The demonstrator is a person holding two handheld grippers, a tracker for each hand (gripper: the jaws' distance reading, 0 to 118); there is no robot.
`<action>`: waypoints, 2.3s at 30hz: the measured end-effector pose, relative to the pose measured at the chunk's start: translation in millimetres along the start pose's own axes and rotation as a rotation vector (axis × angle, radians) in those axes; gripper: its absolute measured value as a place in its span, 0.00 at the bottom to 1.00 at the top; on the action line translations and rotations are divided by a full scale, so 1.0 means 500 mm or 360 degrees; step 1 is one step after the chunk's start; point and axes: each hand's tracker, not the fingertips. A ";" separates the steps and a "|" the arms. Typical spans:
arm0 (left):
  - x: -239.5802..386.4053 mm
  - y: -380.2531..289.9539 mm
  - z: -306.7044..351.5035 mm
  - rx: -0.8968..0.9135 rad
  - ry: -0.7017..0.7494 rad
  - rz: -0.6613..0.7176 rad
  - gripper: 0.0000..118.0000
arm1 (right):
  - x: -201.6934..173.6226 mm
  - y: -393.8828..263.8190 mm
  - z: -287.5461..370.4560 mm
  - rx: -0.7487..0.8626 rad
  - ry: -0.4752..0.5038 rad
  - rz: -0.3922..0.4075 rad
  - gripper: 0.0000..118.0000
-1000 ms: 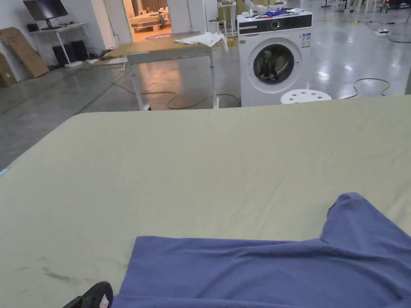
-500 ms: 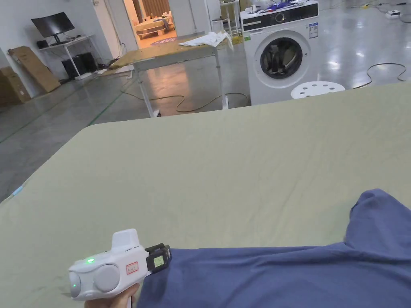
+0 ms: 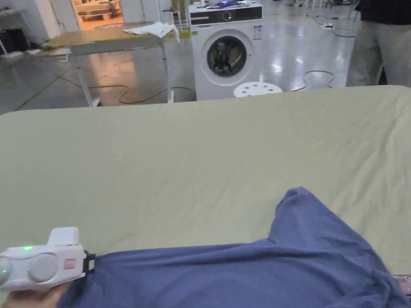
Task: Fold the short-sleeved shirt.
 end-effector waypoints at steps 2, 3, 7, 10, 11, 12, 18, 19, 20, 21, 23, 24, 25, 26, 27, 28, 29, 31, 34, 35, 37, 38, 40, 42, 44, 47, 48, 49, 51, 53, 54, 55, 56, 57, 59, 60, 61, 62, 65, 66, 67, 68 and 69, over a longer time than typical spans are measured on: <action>0.008 0.005 -0.004 -0.0038 0.0021 -0.0098 0.02 | 0.001 0.069 -0.050 -0.0030 0.0028 0.0027 0.57; 0.011 0.007 -0.007 -0.0051 0.0030 -0.0122 0.02 | 0.003 0.103 -0.086 -0.0060 0.0038 0.0046 0.69; 0.030 0.002 0.004 -0.0061 0.0042 -0.0114 0.02 | 0.021 0.201 -0.266 -0.0269 -0.0169 0.0237 0.67; 0.039 -0.004 0.017 -0.0052 0.0048 -0.0139 0.02 | 0.043 0.237 -0.384 -0.0398 -0.0348 0.0285 0.67; 0.042 -0.004 0.020 -0.0055 0.0051 -0.0155 0.02 | 0.051 0.245 -0.415 -0.0440 -0.0398 0.0299 0.65; 0.043 -0.001 0.022 -0.0060 0.0054 -0.0166 0.02 | 0.057 0.249 -0.438 -0.0490 -0.0454 0.0307 0.62; 0.040 0.004 0.024 -0.0060 0.0047 -0.0128 0.02 | 0.053 0.225 -0.488 -0.0665 -0.0507 0.0419 0.30; 0.040 0.002 0.028 -0.0055 0.0042 -0.0122 0.02 | 0.056 0.230 -0.483 -0.0658 -0.0488 0.0398 0.22; 0.032 0.006 0.026 -0.0051 0.0034 -0.0112 0.02 | 0.059 0.234 -0.477 -0.0650 -0.0467 0.0394 0.04; 0.027 0.008 0.030 -0.0042 0.0022 -0.0079 0.02 | 0.064 0.237 -0.469 -0.0620 -0.0420 0.0356 0.02; 0.011 0.003 0.066 0.0062 -0.0036 0.0029 0.00 | 0.071 0.241 -0.430 -0.0524 -0.0338 0.0280 0.02; -0.013 -0.004 0.071 0.0147 -0.0098 0.0080 0.00 | 0.072 0.241 -0.404 -0.0446 -0.0267 0.0265 0.02; -0.030 -0.021 0.102 0.0253 -0.0201 0.0127 0.00 | 0.070 0.240 -0.370 -0.0370 -0.0230 0.0270 0.02; -0.043 -0.042 0.142 0.0325 -0.0271 0.0166 0.00 | 0.054 0.227 -0.313 -0.0286 -0.0187 0.0306 0.02; -0.053 -0.063 0.180 0.0415 -0.0241 0.0141 0.00 | 0.052 0.217 -0.272 -0.0224 -0.0146 0.0327 0.02; -0.065 -0.092 0.220 0.0463 -0.0284 0.0166 0.00 | 0.052 0.202 -0.225 -0.0184 -0.0116 0.0343 0.02; -0.077 -0.121 0.254 0.0486 -0.0323 0.0180 0.00 | 0.052 0.184 -0.182 -0.0134 -0.0101 0.0343 0.02; -0.096 -0.191 0.319 0.0465 -0.0356 0.0252 0.00 | 0.051 0.136 -0.104 -0.0118 -0.0088 0.0349 0.02; -0.120 -0.293 0.391 0.0458 -0.0395 0.0357 0.00 | 0.046 0.063 -0.013 -0.0130 -0.0116 0.0392 0.02; -0.126 -0.319 0.405 0.0437 -0.0401 0.0433 0.00 | 0.047 0.041 0.008 -0.0129 -0.0120 0.0391 0.02; -0.130 -0.376 0.423 0.0389 -0.0424 0.0547 0.00 | 0.054 -0.005 0.042 -0.0157 -0.0147 0.0338 0.02; -0.125 -0.399 0.428 0.0365 -0.0398 0.0550 0.00 | 0.059 -0.018 0.043 -0.0187 -0.0151 0.0290 0.02; -0.101 -0.430 0.434 0.0314 -0.0367 0.0522 0.00 | 0.062 -0.048 0.054 -0.0204 -0.0179 0.0253 0.02; -0.094 -0.454 0.425 0.0296 -0.0339 0.0505 0.00 | 0.068 -0.061 0.049 -0.0235 -0.0188 0.0237 0.02; -0.100 -0.470 0.410 0.0262 -0.0328 0.0547 0.00 | 0.060 -0.073 0.045 -0.0254 -0.0197 0.0257 0.02; -0.105 -0.476 0.404 0.0276 -0.0329 0.0570 0.00 | 0.058 -0.078 0.040 -0.0258 -0.0218 0.0301 0.02; -0.103 -0.476 0.406 0.0290 -0.0319 0.0562 0.01 | 0.056 -0.079 0.039 -0.0253 -0.0220 0.0304 0.02; -0.102 -0.474 0.405 0.0304 -0.0312 0.0550 0.06 | 0.055 -0.081 0.035 -0.0247 -0.0222 0.0309 0.03; -0.095 -0.464 0.407 0.0327 -0.0209 0.0480 0.39 | 0.053 -0.082 0.027 -0.0235 -0.0238 0.0346 0.21; -0.084 -0.454 0.423 0.0396 -0.0176 0.0391 0.71 | 0.040 -0.087 0.033 -0.0132 -0.0278 0.0412 0.54; -0.081 -0.451 0.438 0.0459 -0.0205 0.0371 0.72 | 0.038 -0.085 0.046 -0.0053 -0.0236 0.0404 0.55; -0.076 -0.448 0.459 0.0553 -0.0239 0.0362 0.72 | 0.029 -0.081 0.059 0.0024 -0.0154 0.0374 0.55; -0.064 -0.445 0.481 0.0634 -0.0245 0.0353 0.72 | 0.018 -0.078 0.071 0.0096 -0.0074 0.0322 0.55; -0.053 -0.440 0.498 0.0708 -0.0217 0.0335 0.72 | 0.009 -0.074 0.079 0.0156 -0.0004 0.0280 0.55; -0.021 -0.429 0.537 0.0867 -0.0153 0.0250 0.72 | -0.014 -0.064 0.101 0.0266 0.0074 0.0231 0.55; -0.006 -0.425 0.553 0.0919 -0.0104 0.0203 0.72 | -0.030 -0.058 0.107 0.0299 0.0081 0.0251 0.55; 0.010 -0.422 0.573 0.0977 -0.0063 0.0150 0.72 | -0.049 -0.051 0.115 0.0341 0.0073 0.0294 0.55; 0.024 -0.421 0.592 0.1032 -0.0048 0.0104 0.72 | -0.069 -0.044 0.125 0.0392 0.0049 0.0356 0.55; 0.052 -0.416 0.633 0.1128 -0.0087 0.0015 0.71 | -0.111 -0.034 0.143 0.0482 0.0060 0.0461 0.55; 0.060 -0.415 0.642 0.1143 -0.0086 0.0005 0.70 | -0.113 -0.035 0.146 0.0491 0.0095 0.0472 0.55; 0.069 -0.415 0.651 0.1166 -0.0092 -0.0025 0.67 | -0.120 -0.034 0.148 0.0491 0.0145 0.0497 0.54; 0.065 -0.421 0.651 0.1186 -0.0097 -0.0044 0.57 | -0.129 -0.034 0.150 0.0486 0.0151 0.0515 0.50; 0.070 -0.420 0.656 0.1185 -0.0112 -0.0057 0.43 | -0.137 -0.036 0.151 0.0485 0.0143 0.0530 0.43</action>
